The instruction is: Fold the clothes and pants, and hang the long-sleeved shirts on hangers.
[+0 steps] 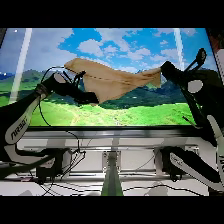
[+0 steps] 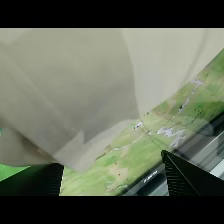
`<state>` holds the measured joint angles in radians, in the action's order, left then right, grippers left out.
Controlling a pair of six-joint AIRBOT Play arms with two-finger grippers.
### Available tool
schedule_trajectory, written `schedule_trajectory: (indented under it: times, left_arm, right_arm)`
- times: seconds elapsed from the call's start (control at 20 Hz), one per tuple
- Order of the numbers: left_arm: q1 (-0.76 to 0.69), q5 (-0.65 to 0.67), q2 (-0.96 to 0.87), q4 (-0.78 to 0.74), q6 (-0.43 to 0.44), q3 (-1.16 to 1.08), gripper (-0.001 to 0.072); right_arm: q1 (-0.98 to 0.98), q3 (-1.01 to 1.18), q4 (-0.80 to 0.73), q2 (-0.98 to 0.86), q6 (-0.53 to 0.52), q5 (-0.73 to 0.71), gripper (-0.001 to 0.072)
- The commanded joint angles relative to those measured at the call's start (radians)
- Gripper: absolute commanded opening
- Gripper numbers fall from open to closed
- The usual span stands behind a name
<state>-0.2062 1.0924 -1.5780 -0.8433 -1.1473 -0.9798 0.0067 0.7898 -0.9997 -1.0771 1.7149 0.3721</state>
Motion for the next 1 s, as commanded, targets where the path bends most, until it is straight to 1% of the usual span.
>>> schedule_trajectory:
  times: [0.0, 0.1, 0.15, 0.2, 0.3, 0.45, 0.65, 0.7, 0.75, 0.8, 0.85, 0.95]
  left_arm:
    - [-0.007, -0.047, -0.016, -0.019, 0.003, 0.002, 0.0651]
    - [-0.007, -0.045, -0.016, -0.019, 0.003, 0.002, 0.0342]
    - [-0.007, -0.045, -0.016, -0.019, 0.003, 0.002, 0.0220]
    - [-0.007, -0.045, -0.016, -0.019, 0.003, 0.002, 0.0190]
    - [-0.007, -0.034, -0.015, -0.018, 0.008, 0.001, 0.0014]
    - [0.000, -0.027, 0.017, -0.016, 0.041, 0.000, 0.0013]
    - [0.036, -0.026, 0.141, -0.016, 0.041, -0.035, 0.0013]
    - [0.044, -0.026, 0.179, -0.016, 0.040, -0.042, 0.0012]
    - [0.051, -0.026, 0.221, -0.016, 0.040, -0.043, 0.0012]
    - [0.054, -0.021, 0.260, -0.016, 0.040, -0.043, 0.0012]
    - [0.057, -0.013, 0.302, -0.016, 0.040, -0.043, 0.0012]
    - [0.061, -0.004, 0.389, -0.017, 0.041, -0.043, 0.0012]
  right_arm:
    - [0.000, 0.000, 0.000, 0.000, 0.000, 0.006, 0.0013]
    - [0.000, 0.000, 0.000, 0.000, 0.000, 0.006, 0.0013]
    - [0.000, 0.000, 0.000, 0.000, 0.000, 0.006, 0.0013]
    - [0.000, 0.000, 0.000, 0.000, 0.000, 0.006, 0.0013]
    - [0.000, 0.000, 0.000, 0.000, 0.000, 0.005, 0.0013]
    - [0.000, 0.001, 0.000, 0.001, 0.000, 0.001, 0.0013]
    - [0.000, 0.023, -0.006, 0.001, -0.004, 0.001, 0.0013]
    - [0.000, 0.034, -0.007, 0.001, -0.004, 0.000, 0.0085]
    - [0.000, 0.045, -0.012, 0.001, -0.006, -0.002, 0.0415]
    - [0.000, 0.058, -0.026, 0.001, -0.008, -0.001, 0.0720]
    - [-0.001, 0.072, -0.045, 0.001, -0.008, 0.004, 0.0705]
    - [0.000, 0.100, -0.105, 0.001, -0.008, 0.008, 0.0699]
